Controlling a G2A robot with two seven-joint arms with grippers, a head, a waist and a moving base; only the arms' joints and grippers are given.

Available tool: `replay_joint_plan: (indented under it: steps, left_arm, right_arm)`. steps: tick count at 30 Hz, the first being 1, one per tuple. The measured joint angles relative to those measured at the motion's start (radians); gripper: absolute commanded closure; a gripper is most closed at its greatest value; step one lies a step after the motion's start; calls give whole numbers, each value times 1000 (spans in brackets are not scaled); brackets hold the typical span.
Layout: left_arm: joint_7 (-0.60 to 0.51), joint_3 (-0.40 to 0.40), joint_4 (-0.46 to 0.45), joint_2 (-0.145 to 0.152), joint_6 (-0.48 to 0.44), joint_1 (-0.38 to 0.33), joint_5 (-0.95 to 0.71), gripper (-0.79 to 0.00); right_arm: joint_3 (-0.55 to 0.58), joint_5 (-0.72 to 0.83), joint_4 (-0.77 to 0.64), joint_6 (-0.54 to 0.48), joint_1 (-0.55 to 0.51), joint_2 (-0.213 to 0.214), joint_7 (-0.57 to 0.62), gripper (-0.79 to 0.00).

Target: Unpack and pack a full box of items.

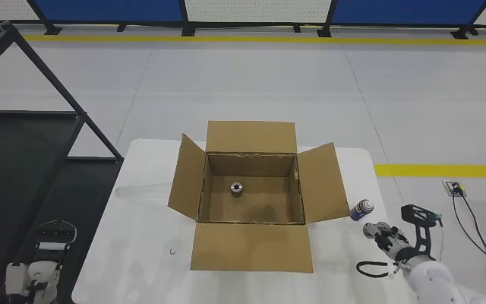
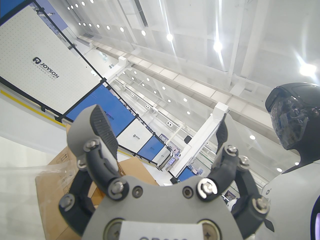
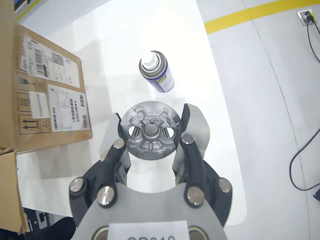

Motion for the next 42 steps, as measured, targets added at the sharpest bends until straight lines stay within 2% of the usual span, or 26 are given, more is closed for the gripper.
replay_joint_plan:
  steps: [7, 16, 40, 42]
  left_arm:
    - [0, 0, 0, 0, 0, 0, 0, -785]
    - [0, 0, 0, 0, 0, 0, 0, -785]
    - [0, 0, 0, 0, 0, 0, 0, -785]
    - [0, 0, 0, 0, 0, 0, 0, -785]
  right_arm:
    - [-24, -64, 126, -18, 77, 18, 50, 0]
    - [-57, -104, 243, -43, 137, 34, 37, 0]
    - [-136, -199, 281, -11, 153, 58, -9, 0]
    - [-138, -201, 286, -7, 155, 60, -9, -68]
